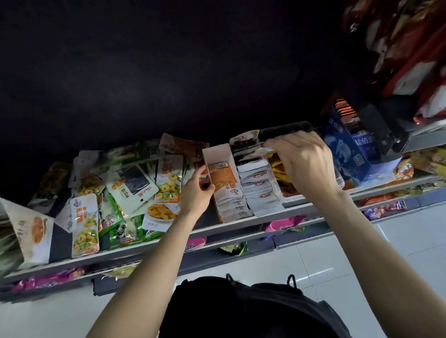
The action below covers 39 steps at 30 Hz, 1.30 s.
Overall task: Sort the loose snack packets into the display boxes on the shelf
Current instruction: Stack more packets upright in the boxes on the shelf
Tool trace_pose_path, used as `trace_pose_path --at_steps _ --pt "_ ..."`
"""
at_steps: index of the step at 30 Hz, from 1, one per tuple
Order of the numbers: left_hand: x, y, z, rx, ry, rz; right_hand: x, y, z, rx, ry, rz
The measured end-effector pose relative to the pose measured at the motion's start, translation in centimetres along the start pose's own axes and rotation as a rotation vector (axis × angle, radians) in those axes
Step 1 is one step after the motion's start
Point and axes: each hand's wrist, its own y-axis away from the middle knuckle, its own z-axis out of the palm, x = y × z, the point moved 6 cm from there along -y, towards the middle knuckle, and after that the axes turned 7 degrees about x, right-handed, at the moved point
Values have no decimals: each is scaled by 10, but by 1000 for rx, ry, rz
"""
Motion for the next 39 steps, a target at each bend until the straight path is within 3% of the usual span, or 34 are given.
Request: trace_pose_path --at_steps 8,13,19,25,27,29,32,34,36,39 --pt "2 0 0 -4 30 37 3 3 43 -106 -10 -1" --pt "1 0 0 -11 53 5 -3 14 90 -283 62 -36" --pt "1 0 -1 2 48 17 2 16 82 -151 97 -11" --pt "2 -1 -1 -4 9 21 5 6 103 -290 136 82" --pt "2 0 -1 -13 -5 22 1 6 96 -248 128 76" --pt "1 1 -5 3 -5 39 -4 5 75 -95 63 79" --pt "-8 13 -32 191 64 62 -31 11 47 54 -138 103" --pt "-26 31 -62 428 55 86 -64 21 53 -5 -277 106" --pt "-59 44 -84 566 -5 60 -98 34 75 -159 -404 153" --pt "-115 39 -88 425 -98 -96 -133 60 134 -534 -488 333"
